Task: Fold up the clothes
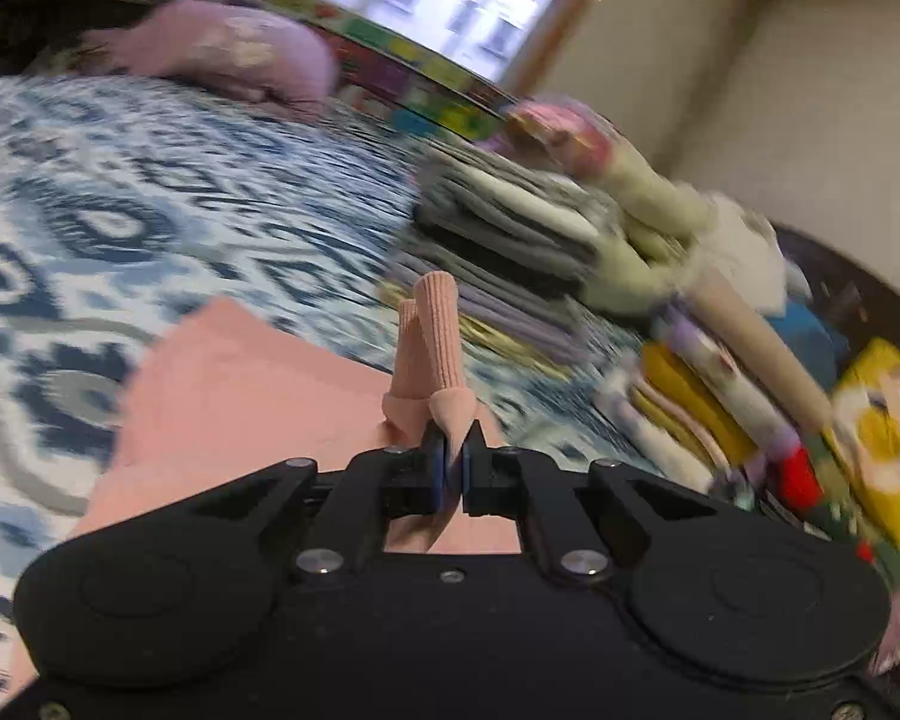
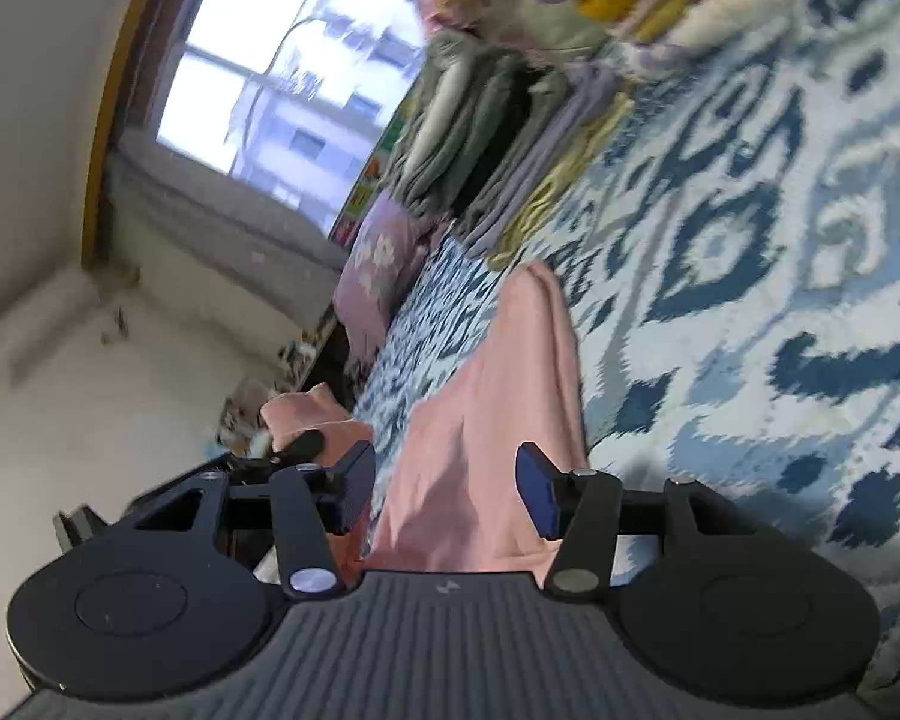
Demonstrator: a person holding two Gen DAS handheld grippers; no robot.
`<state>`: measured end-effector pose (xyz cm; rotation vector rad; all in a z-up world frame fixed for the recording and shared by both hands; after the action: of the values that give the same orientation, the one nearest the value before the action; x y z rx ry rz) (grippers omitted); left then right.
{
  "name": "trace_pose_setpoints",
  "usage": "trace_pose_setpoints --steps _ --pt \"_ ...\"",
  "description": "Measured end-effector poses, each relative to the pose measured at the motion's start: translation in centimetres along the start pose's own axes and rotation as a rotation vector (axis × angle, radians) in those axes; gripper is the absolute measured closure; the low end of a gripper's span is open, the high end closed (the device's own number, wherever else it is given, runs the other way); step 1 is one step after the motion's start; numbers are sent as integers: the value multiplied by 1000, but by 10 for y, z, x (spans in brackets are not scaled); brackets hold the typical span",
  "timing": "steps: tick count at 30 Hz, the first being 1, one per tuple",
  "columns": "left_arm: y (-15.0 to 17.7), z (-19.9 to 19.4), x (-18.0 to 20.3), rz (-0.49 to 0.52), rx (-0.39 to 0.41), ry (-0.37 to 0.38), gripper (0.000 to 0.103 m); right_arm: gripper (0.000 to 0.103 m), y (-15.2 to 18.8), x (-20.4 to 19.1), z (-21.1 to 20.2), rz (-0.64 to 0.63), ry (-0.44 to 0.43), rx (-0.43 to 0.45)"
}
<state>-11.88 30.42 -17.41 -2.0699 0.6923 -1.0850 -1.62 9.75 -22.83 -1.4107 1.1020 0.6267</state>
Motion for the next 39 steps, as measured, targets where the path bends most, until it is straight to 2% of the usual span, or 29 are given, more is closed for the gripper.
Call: trace_pose_setpoints --steps 6,11,13,15,17,19,22,26,30,32,34,36,37,38,39 --pt "39 25 50 127 -72 46 100 50 -11 19 -6 110 -15 45" --pt "71 46 91 233 -132 84 100 50 -19 38 -12 167 16 75" --pt "86 55 98 267 -173 95 100 50 -19 45 -11 188 30 80" --pt "96 58 100 294 -205 122 96 50 -19 47 -8 190 38 77" --pt "96 54 100 289 -220 158 77 50 -18 49 -6 192 47 75" --pt "90 45 98 264 -223 195 77 48 -18 52 -3 194 56 73" --pt "62 20 86 232 -176 226 73 47 -17 55 1 197 69 69" --pt "16 -15 38 177 -86 134 73 47 -17 57 6 182 107 58" --pt "-13 -46 -12 119 -20 42 72 51 0 51 9 133 191 -33" --pt "-15 -57 -33 120 -16 -17 72 48 10 44 12 93 196 -76" --pt "-14 -68 -52 125 -16 -68 72 48 9 44 18 83 200 -66" --pt "-2 -74 -54 158 -45 -60 72 48 1 48 24 118 184 -33" --pt "4 -77 -55 174 -60 -56 68 48 -4 51 27 140 173 -15" --pt "9 -80 -56 191 -75 -52 58 48 -7 52 30 151 166 -3" --pt "15 -83 -58 207 -89 -48 55 48 -9 52 32 145 168 3"
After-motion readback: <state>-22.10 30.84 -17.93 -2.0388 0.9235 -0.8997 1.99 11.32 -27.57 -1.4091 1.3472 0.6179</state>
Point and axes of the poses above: each gripper's, at about its wrist camera, not at the fingertips, and z roughly the way its jaws point, x to its right, y to its underside, the point moved 10 cm from there along z, roughly the way its jaws point, and after that the axes turned 2 degrees about -z, right-handed, at the moved point
